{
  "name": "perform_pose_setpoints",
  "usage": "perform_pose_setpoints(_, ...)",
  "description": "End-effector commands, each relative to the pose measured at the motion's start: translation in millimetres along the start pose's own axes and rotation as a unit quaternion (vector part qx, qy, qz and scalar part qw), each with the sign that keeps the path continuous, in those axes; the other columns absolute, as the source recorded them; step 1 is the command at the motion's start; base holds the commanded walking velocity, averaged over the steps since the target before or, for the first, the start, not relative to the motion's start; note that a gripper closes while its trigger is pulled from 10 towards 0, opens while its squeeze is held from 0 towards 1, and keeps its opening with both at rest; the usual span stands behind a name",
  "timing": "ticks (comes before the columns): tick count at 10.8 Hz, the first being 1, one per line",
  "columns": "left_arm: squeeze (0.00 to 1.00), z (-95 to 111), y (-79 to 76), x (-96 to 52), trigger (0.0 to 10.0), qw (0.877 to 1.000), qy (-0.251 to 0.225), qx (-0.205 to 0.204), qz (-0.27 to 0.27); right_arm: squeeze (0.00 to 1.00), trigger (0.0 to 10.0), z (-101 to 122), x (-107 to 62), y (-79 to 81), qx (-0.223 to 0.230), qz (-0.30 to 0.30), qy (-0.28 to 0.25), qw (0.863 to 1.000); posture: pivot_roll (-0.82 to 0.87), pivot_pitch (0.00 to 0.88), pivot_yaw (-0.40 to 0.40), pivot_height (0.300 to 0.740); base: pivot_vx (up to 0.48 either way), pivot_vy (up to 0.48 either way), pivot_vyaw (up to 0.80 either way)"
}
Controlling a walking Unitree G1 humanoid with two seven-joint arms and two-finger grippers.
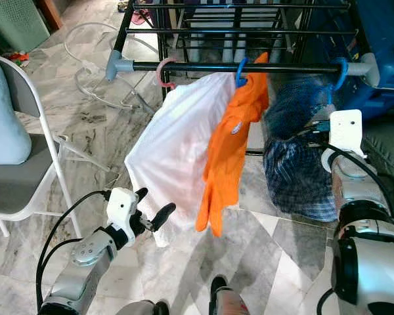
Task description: Hang hanger
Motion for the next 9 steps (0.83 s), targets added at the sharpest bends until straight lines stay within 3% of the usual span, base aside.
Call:
perform_pose_setpoints(1,0.0,-5,0.9,-2.0,10.0,1.0,0.01,0.003,0.004,0.0,0.0,3,0.9,0.7,0.006,0.002,-0.003,1.0,-0.01,0.196,0.067,0.74,0.0,0.0,0.0)
perform_pose_setpoints(5,0.0,-5,0.8,-1.2,10.0,1.0,0.01,0.004,0.003,0.0,0.0,8,1.5,2.2,0.003,0.009,-0.011,1.0,-0.02,0.195,0.069,0.74,0.0,0.0,0.0)
perform_pose_setpoints(7,0.0,-8,4.0,1.4,10.0,1.0,0.02,0.005,0.012,0.0,0.5,22,2.9,17.9,0.012,0.026,-0.052,0.998,-0.04,0.186,0.08,0.74,0.0,0.0,0.0)
perform_pose_setpoints(9,0.0,-11,5.7,8.0,10.0,0.999,0.032,0.012,0.017,0.0,0.0,18,-2.8,31.1,0.005,0.033,-0.097,0.995,-0.07,0.156,0.096,0.74,0.0,0.0,0.0)
Point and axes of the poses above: a point about 5 cm out from each wrist's last joint towards the gripper, its own x axis pointing out of the wrist towards the gripper, its own z axis along the axis of the wrist's last joint, y = z × x, the point moved 3 cm from there along x, pointing out of the wrist towards the gripper, and after that the axes turned 9 degrees about x, right-handed, at the moved point
